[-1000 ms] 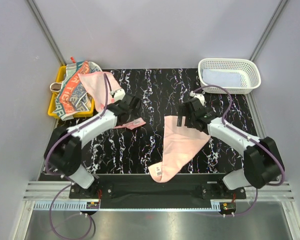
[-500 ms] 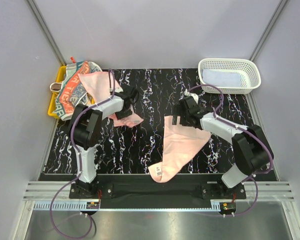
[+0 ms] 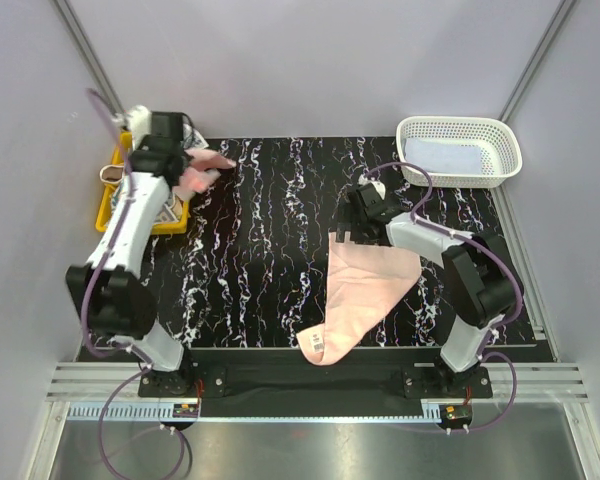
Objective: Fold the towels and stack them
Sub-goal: Move the towel to the center of the board
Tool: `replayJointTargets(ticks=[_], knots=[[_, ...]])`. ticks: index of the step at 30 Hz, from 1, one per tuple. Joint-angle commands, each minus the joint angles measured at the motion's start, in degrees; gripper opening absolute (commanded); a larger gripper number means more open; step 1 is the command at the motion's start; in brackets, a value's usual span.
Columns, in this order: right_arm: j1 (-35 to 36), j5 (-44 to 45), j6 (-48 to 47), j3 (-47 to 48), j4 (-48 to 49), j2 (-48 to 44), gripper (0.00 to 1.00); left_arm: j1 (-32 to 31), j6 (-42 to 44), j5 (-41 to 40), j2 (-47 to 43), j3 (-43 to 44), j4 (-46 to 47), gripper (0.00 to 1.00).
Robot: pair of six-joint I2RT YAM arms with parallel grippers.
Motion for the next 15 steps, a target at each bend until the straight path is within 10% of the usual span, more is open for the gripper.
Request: replayJointTargets(ticks=[1, 15], knots=[[0.0, -1.2, -0.1, 4.6, 0.2, 1.9, 1.00, 5.3, 1.2, -6.2, -6.3, 5.0, -1.2, 0.00], [1.8, -4.8, -0.4, 14.6, -2.8, 13.5, 0.91, 20.6, -0.7, -2.3, 5.8, 3.0, 1.2, 0.00]])
